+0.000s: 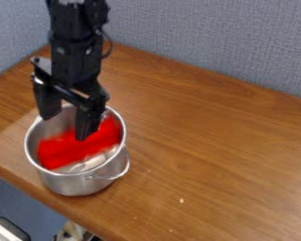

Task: Put the red object in the metal pot

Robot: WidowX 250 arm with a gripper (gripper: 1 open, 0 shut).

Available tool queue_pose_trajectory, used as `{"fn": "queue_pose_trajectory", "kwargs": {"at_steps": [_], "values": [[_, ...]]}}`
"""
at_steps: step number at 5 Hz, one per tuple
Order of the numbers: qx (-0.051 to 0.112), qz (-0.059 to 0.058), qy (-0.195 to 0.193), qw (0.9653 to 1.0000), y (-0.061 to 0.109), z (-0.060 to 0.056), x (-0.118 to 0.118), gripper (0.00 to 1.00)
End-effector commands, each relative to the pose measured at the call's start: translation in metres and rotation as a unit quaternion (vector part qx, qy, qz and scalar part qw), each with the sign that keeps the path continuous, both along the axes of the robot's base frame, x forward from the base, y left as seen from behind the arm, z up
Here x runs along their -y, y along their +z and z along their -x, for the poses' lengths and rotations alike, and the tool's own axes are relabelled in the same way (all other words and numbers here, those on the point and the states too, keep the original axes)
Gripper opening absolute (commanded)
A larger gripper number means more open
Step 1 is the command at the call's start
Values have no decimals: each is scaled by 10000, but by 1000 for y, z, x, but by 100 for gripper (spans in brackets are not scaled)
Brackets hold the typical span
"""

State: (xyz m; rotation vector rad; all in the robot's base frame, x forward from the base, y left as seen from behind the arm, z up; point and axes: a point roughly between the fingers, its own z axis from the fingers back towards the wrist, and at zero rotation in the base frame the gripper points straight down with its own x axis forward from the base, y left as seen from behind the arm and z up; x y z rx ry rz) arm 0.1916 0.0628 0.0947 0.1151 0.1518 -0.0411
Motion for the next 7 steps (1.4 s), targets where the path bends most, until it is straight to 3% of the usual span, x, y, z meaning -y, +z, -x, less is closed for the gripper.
{"fn": "queue_pose_trajectory", "kwargs": {"at_steps": [1,3,5,7], "values": [[186,-32,139,9997,3,-6,-2,100],[230,32,190,9995,-10,-12,5,100],[134,-18,236,9996,-33,-14,4,100],[47,-78,228,9997,-46,-16,4,100]]}}
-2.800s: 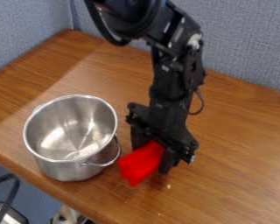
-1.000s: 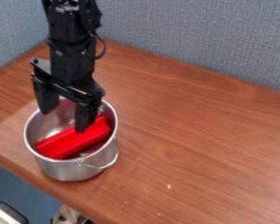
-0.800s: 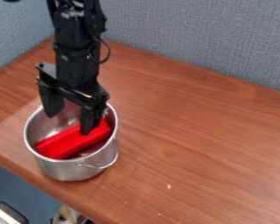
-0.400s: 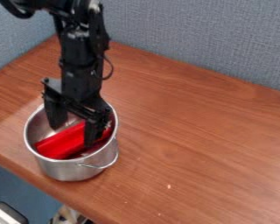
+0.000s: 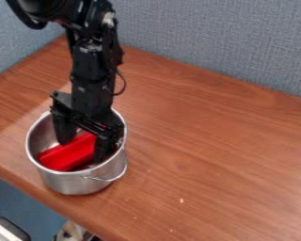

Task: Put the red object in the metal pot

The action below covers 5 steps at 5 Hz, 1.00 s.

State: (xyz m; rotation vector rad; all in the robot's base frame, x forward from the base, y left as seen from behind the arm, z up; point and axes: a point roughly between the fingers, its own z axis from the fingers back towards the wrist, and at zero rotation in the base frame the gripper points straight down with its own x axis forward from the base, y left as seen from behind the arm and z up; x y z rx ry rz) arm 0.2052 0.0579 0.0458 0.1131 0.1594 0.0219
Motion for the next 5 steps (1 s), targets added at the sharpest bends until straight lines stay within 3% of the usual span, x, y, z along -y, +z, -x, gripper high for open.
{"fn": "queue_pose_trajectory", "kwargs": {"at_steps": [1,5], "values": [[63,-74,-82,9999,2,-3,-1,100],[13,-73,-52,10000,-2,-2,-2,100]]}}
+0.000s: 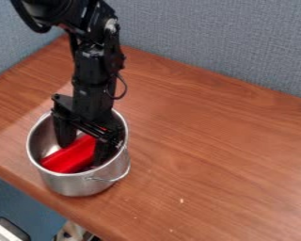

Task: Put the red object in the metal pot

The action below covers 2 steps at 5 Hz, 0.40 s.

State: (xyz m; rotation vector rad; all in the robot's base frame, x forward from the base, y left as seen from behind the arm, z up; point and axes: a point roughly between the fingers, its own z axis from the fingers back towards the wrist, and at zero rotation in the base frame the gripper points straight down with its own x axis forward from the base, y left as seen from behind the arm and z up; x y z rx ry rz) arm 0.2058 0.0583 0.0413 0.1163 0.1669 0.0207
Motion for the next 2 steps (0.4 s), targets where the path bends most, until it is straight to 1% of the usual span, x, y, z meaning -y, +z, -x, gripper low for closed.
{"fn": "queue_pose_trajectory", "kwargs": {"at_steps": [1,2], "values": [[51,-62,-58,10000,3,-1,1,100],[52,-64,-69,9999,4,-1,2,100]]}}
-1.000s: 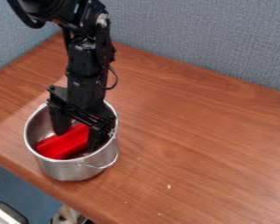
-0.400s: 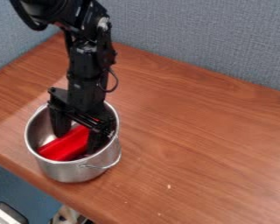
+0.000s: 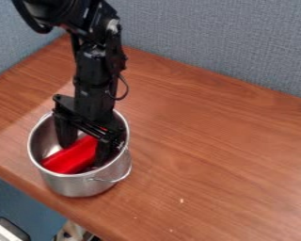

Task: Put the red object in the metal pot

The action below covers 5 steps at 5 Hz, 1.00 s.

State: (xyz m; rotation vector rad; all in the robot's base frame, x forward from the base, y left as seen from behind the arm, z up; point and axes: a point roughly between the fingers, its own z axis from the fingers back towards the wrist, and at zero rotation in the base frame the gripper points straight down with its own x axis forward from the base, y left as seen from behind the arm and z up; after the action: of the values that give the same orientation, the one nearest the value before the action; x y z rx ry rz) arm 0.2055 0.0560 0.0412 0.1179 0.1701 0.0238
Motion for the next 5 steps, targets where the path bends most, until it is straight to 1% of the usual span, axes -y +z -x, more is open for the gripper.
{"fn": "queue_pose_trajectory", "kwargs": {"at_steps": [1,2,3,5], "values": [[54,-37,-74,10000,2,-1,0,100],[42,-23,-63,10000,0,-1,0,100],[29,-6,-53,10000,-2,-1,0,0],[49,28,-44,10000,3,3,5,0]]}}
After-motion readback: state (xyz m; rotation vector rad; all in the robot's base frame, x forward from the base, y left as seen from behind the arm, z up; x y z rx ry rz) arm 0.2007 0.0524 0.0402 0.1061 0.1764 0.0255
